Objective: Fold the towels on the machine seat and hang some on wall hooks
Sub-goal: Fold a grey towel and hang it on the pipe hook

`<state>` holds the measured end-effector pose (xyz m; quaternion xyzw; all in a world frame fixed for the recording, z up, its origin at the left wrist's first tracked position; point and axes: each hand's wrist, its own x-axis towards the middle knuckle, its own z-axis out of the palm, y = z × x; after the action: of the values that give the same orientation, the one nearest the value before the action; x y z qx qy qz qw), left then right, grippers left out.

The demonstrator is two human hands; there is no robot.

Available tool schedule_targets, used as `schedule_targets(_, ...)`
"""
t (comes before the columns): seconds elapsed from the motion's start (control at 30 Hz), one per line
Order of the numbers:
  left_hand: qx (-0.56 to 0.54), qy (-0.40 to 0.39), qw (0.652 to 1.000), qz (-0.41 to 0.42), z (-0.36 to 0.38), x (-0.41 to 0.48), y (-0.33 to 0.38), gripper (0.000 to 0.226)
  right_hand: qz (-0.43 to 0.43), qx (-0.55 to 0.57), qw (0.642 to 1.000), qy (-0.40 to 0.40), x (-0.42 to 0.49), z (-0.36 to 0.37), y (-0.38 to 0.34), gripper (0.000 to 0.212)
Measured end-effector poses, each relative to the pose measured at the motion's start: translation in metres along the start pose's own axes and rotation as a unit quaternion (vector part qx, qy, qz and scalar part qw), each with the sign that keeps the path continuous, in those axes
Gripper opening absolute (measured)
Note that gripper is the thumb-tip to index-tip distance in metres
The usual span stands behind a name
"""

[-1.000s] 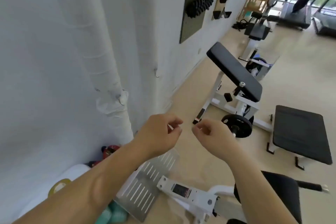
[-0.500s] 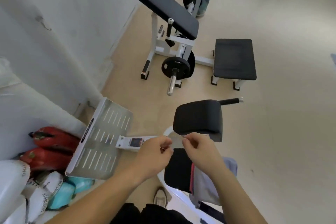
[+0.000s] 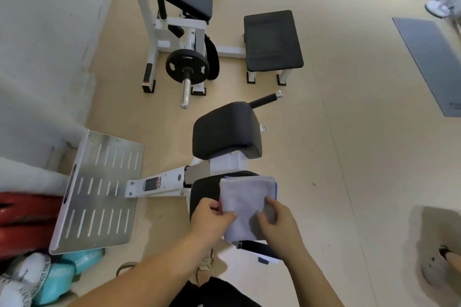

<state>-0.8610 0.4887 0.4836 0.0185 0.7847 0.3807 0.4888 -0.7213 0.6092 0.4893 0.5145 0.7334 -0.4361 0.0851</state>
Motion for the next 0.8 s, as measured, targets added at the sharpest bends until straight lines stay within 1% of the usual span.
schedule_targets(0.03, -0.007, 0.005, 1.0, -0.005, 0.002, -0.001, 0.001, 0.025, 0.0, 0.016, 1.0, 0.002, -0.002, 0.0, 0.003, 0.054)
schedule_targets(0.1, -0.024, -0.011, 1.0, -0.006, 0.005, -0.005, 0.006, 0.018, -0.003, 0.038, 0.999, 0.009, -0.003, -0.002, 0.007, 0.048)
schedule_targets(0.2, -0.065, -0.079, 0.995, 0.013, 0.011, -0.019, 0.025, 0.016, 0.006, 0.051, 0.997, 0.059, -0.006, -0.011, 0.009, 0.042)
schedule_targets(0.3, -0.084, -0.158, 0.983, 0.029, 0.021, -0.037, 0.051, 0.019, 0.02, 0.061, 0.993, 0.102, -0.011, -0.032, 0.002, 0.05)
schedule_targets(0.33, -0.089, -0.177, 0.98, 0.033, 0.023, -0.043, 0.059, 0.021, 0.008, 0.071, 0.991, 0.109, -0.012, -0.04, -0.002, 0.052)
schedule_targets(0.43, -0.094, -0.215, 0.97, 0.059, 0.021, -0.057, 0.074, 0.026, -0.068, 0.088, 0.988, 0.11, -0.02, -0.074, -0.021, 0.063)
schedule_targets(0.53, -0.081, -0.207, 0.969, 0.11, 0.001, -0.063, 0.083, 0.025, -0.154, 0.034, 0.985, 0.065, -0.032, -0.104, -0.044, 0.081)
schedule_targets(0.57, -0.069, -0.194, 0.97, 0.132, -0.009, -0.064, 0.086, 0.024, -0.188, 0.022, 0.981, 0.04, -0.035, -0.112, -0.055, 0.082)
schedule_targets(0.63, -0.05, -0.17, 0.968, 0.18, -0.036, -0.066, 0.091, 0.022, -0.236, 0.022, 0.971, -0.021, -0.038, -0.118, -0.08, 0.078)
schedule_targets(0.7, -0.028, -0.158, 0.961, 0.223, -0.069, -0.071, 0.095, 0.022, -0.241, 0.029, 0.967, -0.073, -0.036, -0.114, -0.112, 0.07)
schedule_targets(0.8, -0.029, -0.139, 0.959, 0.246, -0.127, -0.08, 0.096, 0.021, -0.256, 0.042, 0.958, -0.119, -0.023, -0.091, -0.161, 0.075)
